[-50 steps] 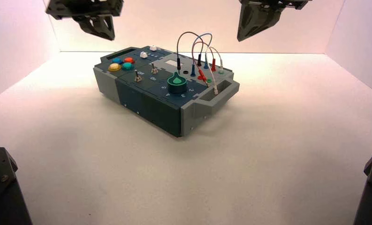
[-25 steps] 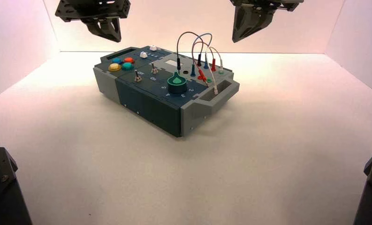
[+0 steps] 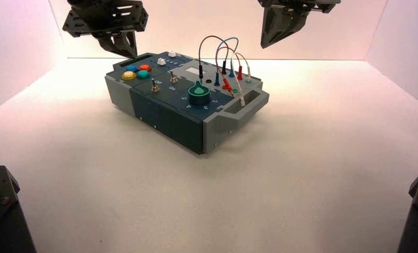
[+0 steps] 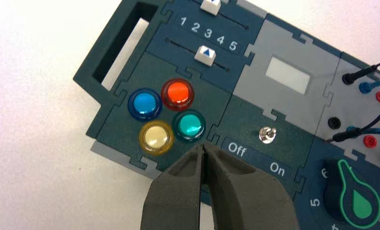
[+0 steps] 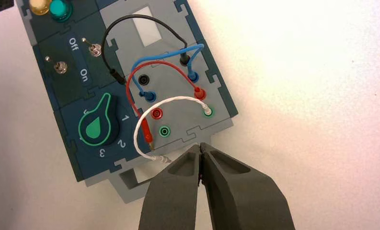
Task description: Push the green button with the left gripper.
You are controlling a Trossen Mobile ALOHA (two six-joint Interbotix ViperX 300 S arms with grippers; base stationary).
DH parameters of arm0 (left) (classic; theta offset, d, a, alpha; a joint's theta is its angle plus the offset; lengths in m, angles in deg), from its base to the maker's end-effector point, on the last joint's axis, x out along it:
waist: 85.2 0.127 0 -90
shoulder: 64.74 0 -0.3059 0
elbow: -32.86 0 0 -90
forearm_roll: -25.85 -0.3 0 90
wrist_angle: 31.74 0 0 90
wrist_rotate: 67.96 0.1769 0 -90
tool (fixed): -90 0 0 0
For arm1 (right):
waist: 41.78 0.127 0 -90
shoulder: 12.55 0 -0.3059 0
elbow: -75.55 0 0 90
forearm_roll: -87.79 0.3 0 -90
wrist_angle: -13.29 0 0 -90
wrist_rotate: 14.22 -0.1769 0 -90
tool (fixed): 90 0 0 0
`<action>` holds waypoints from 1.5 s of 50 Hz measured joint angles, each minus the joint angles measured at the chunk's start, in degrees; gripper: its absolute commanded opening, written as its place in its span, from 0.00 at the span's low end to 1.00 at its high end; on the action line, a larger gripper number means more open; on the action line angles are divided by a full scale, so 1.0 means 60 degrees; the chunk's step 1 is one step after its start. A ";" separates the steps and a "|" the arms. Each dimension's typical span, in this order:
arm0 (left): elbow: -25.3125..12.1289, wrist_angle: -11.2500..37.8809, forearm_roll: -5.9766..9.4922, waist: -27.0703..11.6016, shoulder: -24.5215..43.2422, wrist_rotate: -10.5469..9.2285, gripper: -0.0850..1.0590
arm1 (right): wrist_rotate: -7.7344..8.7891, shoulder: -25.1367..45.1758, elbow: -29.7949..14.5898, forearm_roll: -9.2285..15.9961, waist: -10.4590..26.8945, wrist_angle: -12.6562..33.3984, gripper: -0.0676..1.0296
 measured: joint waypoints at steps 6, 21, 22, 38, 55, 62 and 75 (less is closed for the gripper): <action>0.0000 -0.0059 0.0000 0.0000 0.0000 0.0000 0.05 | -0.0015 0.0000 0.0000 0.0000 0.0000 0.0000 0.04; 0.0000 -0.0293 0.0000 0.0015 0.0352 0.0000 0.05 | -0.0015 0.0000 0.0000 0.0000 0.0000 0.0000 0.04; 0.0000 -0.0293 0.0000 0.0000 0.0366 0.0000 0.05 | 0.0000 0.0000 0.0000 0.0000 0.0000 0.0000 0.04; -0.0293 -0.0381 -0.0029 0.0000 0.0630 0.0000 0.05 | 0.0000 0.0000 0.0015 0.0000 0.0000 0.0000 0.04; -0.0366 -0.0469 -0.0029 0.0000 0.0923 0.0015 0.05 | 0.0000 0.0000 0.0015 0.0000 0.0000 0.0000 0.04; -0.0366 -0.0542 -0.0015 0.0000 0.1011 0.0000 0.05 | 0.0000 0.0000 0.0000 -0.0015 0.0000 0.0000 0.04; -0.0381 -0.0645 -0.0015 0.0015 0.1128 0.0000 0.05 | -0.0015 0.0015 0.0000 -0.0044 0.0000 0.0015 0.04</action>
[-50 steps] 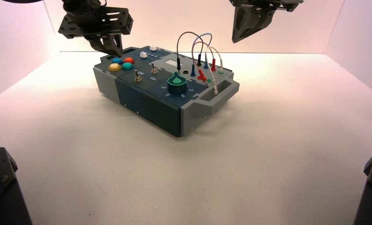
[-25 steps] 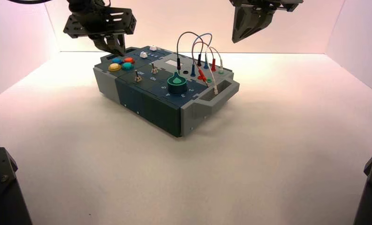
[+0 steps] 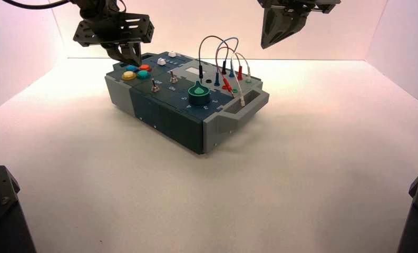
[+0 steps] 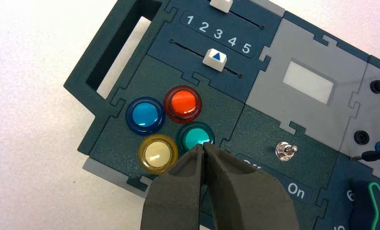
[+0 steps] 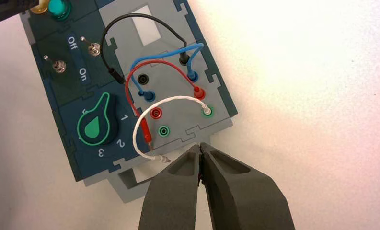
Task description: Push the green button with the left gripper.
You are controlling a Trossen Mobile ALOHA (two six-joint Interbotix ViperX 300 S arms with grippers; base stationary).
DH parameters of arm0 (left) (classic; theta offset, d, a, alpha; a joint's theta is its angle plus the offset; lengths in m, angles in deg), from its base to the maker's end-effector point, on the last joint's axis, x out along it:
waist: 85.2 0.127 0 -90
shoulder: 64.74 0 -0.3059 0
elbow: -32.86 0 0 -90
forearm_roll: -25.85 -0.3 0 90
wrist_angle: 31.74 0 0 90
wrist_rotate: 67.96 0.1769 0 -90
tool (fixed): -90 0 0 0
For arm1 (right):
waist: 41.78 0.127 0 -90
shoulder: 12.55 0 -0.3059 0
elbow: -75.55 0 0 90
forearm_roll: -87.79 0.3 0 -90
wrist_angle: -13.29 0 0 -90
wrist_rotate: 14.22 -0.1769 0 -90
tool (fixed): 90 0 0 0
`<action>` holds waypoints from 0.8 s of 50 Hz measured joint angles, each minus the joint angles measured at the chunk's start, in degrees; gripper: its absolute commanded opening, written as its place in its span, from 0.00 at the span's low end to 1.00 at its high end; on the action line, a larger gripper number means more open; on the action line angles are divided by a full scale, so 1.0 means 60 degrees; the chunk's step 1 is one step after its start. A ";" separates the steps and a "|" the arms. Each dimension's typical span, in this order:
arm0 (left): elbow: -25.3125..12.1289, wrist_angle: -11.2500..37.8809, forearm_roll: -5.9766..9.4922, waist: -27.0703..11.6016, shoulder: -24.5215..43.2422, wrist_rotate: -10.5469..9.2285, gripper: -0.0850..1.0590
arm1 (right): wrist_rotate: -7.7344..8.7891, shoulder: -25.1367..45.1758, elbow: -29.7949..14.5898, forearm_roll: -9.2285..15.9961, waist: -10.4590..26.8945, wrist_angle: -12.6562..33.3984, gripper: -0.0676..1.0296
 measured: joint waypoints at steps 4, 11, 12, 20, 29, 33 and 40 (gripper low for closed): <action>-0.0015 -0.0029 0.0000 -0.0015 0.0103 0.0000 0.05 | 0.0000 0.0015 0.0000 -0.0015 0.0000 0.0000 0.04; -0.0044 -0.0117 0.0000 -0.0015 0.0220 0.0000 0.05 | 0.0000 0.0015 0.0000 -0.0029 0.0000 0.0000 0.04; -0.0059 -0.0117 -0.0015 -0.0015 0.0234 0.0000 0.05 | 0.0015 0.0015 0.0000 -0.0029 0.0000 0.0000 0.04; -0.0146 -0.0146 -0.0015 -0.0044 0.0322 0.0000 0.05 | 0.0015 0.0029 0.0000 -0.0073 0.0000 0.0044 0.04; -0.0249 -0.0146 -0.0015 -0.0132 0.0542 0.0000 0.05 | 0.0015 0.0088 0.0000 -0.0117 0.0000 0.0059 0.04; -0.0278 -0.0161 -0.0015 -0.0146 0.0615 0.0000 0.05 | 0.0000 0.0117 0.0000 -0.0132 0.0000 0.0059 0.04; -0.0293 -0.0249 0.0000 -0.0161 0.0732 0.0000 0.05 | 0.0015 0.0161 0.0000 -0.0161 0.0000 0.0059 0.04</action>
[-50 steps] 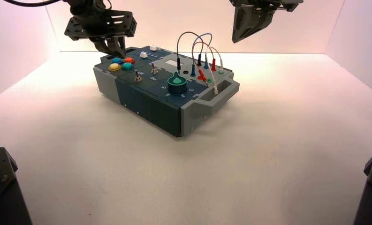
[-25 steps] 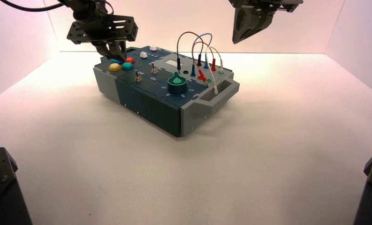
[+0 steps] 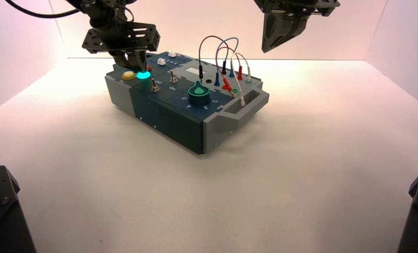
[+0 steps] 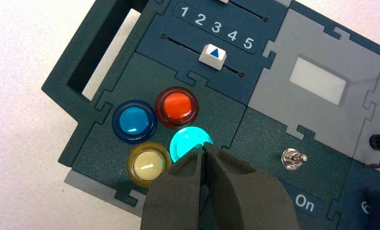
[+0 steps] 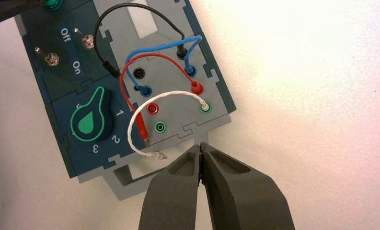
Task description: Push the green button with the left gripper.
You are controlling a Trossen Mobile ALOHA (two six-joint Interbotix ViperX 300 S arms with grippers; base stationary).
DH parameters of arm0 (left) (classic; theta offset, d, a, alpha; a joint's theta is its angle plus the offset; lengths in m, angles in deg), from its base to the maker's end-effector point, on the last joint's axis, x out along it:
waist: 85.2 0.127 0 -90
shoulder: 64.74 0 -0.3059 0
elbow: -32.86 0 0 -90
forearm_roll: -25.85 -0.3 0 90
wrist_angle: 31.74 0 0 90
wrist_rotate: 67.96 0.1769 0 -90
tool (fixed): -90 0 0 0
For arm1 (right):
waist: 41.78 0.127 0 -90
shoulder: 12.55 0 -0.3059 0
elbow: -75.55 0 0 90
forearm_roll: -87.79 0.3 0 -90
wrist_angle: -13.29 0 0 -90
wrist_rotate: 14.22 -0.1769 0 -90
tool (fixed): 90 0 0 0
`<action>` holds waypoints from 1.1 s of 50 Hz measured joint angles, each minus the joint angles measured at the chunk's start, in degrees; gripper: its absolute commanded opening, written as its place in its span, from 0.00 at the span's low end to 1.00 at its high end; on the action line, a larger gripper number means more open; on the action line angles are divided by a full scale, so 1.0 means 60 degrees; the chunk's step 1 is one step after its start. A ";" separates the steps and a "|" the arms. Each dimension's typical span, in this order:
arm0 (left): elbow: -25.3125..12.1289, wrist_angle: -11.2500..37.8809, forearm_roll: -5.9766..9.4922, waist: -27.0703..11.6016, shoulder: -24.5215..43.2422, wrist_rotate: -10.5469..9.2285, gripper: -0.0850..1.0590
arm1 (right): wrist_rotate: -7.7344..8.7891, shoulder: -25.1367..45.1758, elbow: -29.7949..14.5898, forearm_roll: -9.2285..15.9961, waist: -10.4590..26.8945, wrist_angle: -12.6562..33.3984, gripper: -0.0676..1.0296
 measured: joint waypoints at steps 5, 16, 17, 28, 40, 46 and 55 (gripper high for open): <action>-0.0029 -0.0059 0.0000 -0.0015 0.0073 0.0000 0.05 | -0.0015 0.0044 -0.0015 -0.0029 0.0000 0.0015 0.04; -0.0117 -0.0176 0.0000 -0.0044 0.0205 0.0000 0.05 | 0.0000 0.0190 -0.0132 -0.0103 -0.0029 0.0117 0.04; -0.0132 -0.0190 0.0000 -0.0044 0.0205 0.0000 0.05 | 0.0000 0.0205 -0.0161 -0.0117 -0.0029 0.0132 0.04; -0.0293 -0.0029 0.0000 -0.0044 0.0117 0.0000 0.05 | 0.0000 0.0278 -0.0249 -0.0132 -0.0029 0.0161 0.04; -0.0586 0.0396 -0.0044 -0.0044 -0.0366 0.0015 0.05 | 0.0000 0.0278 -0.0337 -0.0146 -0.0044 0.0132 0.04; -0.0732 0.0571 -0.0059 -0.0044 -0.0557 0.0029 0.05 | -0.0015 0.0264 -0.0381 -0.0146 -0.0044 0.0132 0.04; -0.0894 0.0806 -0.0073 -0.0044 -0.0659 0.0073 0.05 | 0.0000 0.0278 -0.0381 -0.0146 -0.0044 0.0132 0.04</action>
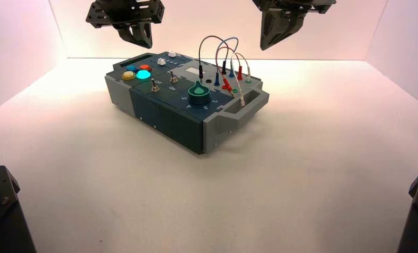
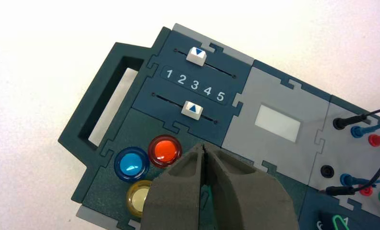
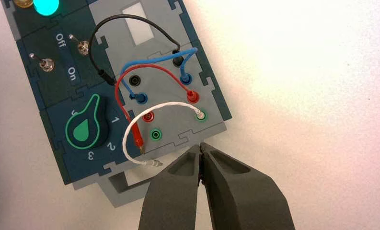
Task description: Push the green button with the left gripper.
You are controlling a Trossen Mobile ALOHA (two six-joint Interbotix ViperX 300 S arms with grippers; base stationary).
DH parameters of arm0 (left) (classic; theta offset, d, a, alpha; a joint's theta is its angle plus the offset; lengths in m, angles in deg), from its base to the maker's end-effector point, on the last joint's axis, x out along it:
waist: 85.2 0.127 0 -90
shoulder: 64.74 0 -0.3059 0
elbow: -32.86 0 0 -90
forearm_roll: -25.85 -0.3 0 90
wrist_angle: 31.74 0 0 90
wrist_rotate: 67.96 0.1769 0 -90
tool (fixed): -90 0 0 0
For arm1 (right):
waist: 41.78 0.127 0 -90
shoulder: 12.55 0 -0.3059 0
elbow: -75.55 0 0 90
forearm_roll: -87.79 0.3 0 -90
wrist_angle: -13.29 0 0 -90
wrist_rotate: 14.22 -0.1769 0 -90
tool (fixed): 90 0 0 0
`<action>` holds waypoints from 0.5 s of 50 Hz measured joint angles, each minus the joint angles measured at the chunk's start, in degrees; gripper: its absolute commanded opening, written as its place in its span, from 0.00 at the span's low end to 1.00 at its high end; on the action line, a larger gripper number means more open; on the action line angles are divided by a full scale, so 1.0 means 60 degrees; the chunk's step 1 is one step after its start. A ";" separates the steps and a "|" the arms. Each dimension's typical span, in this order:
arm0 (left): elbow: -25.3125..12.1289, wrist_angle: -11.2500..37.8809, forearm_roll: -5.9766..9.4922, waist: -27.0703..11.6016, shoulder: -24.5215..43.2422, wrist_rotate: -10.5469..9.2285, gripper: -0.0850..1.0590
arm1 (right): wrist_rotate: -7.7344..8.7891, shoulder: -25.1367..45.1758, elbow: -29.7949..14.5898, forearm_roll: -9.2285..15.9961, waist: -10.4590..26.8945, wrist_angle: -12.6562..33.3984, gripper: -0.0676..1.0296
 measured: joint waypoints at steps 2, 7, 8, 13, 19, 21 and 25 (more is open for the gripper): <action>0.0000 0.0015 0.0000 0.0000 0.0000 0.0000 0.05 | 0.0000 0.0000 0.0000 -0.0015 0.0000 -0.0015 0.04; 0.0000 0.0015 0.0000 0.0000 -0.0088 0.0000 0.05 | 0.0000 -0.0044 0.0000 -0.0015 0.0000 -0.0059 0.04; 0.0000 0.0015 0.0000 0.0000 -0.0088 0.0000 0.05 | 0.0000 -0.0059 0.0000 -0.0015 0.0000 -0.0059 0.04; 0.0000 0.0015 -0.0015 0.0000 -0.0278 -0.0015 0.05 | 0.0000 -0.0176 0.0000 -0.0015 0.0000 -0.0117 0.04; 0.0000 0.0029 -0.0029 0.0000 -0.0586 -0.0015 0.05 | 0.0000 -0.0322 0.0000 -0.0015 0.0000 -0.0132 0.04; 0.0000 0.0059 -0.0044 0.0000 -0.0688 0.0000 0.05 | 0.0000 -0.0366 0.0000 -0.0015 0.0000 -0.0132 0.04; 0.0059 0.0088 -0.0088 0.0000 -0.0879 0.0029 0.05 | 0.0000 -0.0381 0.0000 -0.0015 0.0000 -0.0132 0.04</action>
